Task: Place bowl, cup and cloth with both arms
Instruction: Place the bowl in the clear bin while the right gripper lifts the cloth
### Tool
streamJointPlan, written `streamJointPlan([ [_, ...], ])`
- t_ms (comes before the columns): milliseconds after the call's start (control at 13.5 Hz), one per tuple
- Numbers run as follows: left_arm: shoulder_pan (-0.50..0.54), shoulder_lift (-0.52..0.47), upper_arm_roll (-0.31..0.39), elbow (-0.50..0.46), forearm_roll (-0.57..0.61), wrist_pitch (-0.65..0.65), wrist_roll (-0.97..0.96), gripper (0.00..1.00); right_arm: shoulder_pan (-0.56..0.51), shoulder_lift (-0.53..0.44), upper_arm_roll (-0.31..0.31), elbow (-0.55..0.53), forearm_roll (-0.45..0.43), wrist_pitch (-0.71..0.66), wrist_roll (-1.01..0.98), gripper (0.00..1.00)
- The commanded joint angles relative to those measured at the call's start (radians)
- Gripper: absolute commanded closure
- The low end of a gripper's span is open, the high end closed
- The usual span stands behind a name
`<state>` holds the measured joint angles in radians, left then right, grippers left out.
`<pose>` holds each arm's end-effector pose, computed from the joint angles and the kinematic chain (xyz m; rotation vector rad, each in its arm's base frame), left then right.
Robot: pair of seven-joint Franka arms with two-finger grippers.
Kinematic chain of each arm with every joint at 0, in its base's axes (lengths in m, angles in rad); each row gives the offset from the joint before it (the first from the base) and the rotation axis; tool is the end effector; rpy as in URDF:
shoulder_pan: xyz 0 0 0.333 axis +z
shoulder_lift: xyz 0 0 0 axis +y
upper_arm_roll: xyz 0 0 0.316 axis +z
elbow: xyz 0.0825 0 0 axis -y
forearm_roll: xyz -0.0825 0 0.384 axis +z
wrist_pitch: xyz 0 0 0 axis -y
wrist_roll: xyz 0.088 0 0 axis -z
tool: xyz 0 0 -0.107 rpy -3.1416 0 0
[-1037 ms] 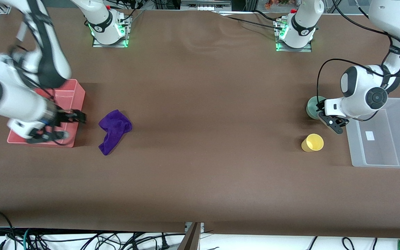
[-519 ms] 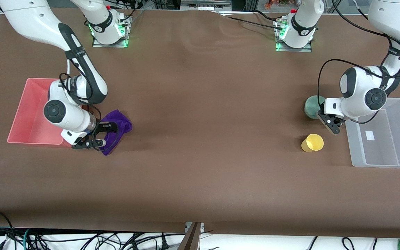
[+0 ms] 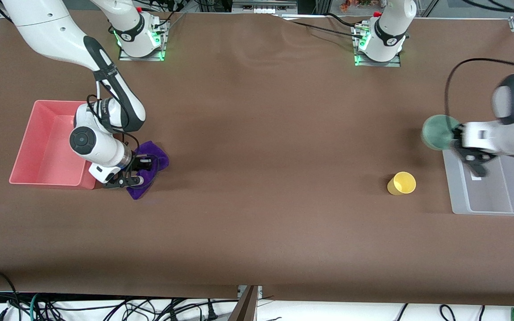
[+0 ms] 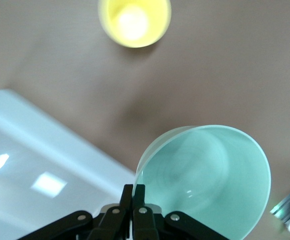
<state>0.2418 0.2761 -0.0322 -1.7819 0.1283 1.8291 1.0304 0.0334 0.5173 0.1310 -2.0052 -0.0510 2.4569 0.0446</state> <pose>0.5895 0.1372 0.3841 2.7902 -1.2926 -0.3868 0.5915 0.0971 0.1920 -3.1042 -0.2259 0.0988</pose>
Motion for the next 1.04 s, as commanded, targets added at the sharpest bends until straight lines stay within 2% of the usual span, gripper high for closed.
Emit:
streamJointPlan([
  [0, 0.134, 0.182, 0.006, 0.215, 0.024, -0.024, 0.138, 1.00, 0.000, -0.037, 0.002, 0.067, 0.008, -0.129, -0.018, 1.00],
  [74, 0.183, 0.242, 0.005, 0.245, 0.024, 0.001, 0.173, 1.00, -0.003, -0.051, 0.001, 0.133, 0.010, -0.247, -0.038, 1.00],
  [222, 0.238, 0.336, 0.005, 0.262, 0.024, 0.138, 0.247, 1.00, -0.010, -0.080, -0.022, 0.311, 0.014, -0.550, -0.110, 1.00],
  [370, 0.258, 0.386, 0.006, 0.256, 0.024, 0.222, 0.249, 1.00, -0.010, -0.098, -0.094, 0.425, 0.017, -0.755, -0.231, 1.00],
  [444, 0.264, 0.405, 0.006, 0.256, 0.016, 0.242, 0.247, 0.86, -0.010, -0.109, -0.137, 0.462, 0.029, -0.823, -0.300, 1.00],
  [519, 0.280, 0.408, 0.003, 0.256, 0.002, 0.252, 0.240, 0.19, -0.010, -0.118, -0.187, 0.479, 0.031, -0.872, -0.368, 1.00],
  [593, 0.284, 0.400, -0.003, 0.259, -0.012, 0.243, 0.246, 0.00, -0.012, -0.128, -0.239, 0.480, 0.031, -0.901, -0.438, 1.00],
  [741, 0.275, 0.347, -0.008, 0.266, -0.018, 0.182, 0.234, 0.00, -0.012, -0.128, -0.330, 0.470, 0.031, -0.924, -0.556, 1.00],
  [963, 0.267, 0.295, -0.070, 0.300, -0.070, 0.082, 0.137, 0.00, -0.012, -0.126, -0.412, 0.384, 0.031, -0.923, -0.580, 1.00],
])
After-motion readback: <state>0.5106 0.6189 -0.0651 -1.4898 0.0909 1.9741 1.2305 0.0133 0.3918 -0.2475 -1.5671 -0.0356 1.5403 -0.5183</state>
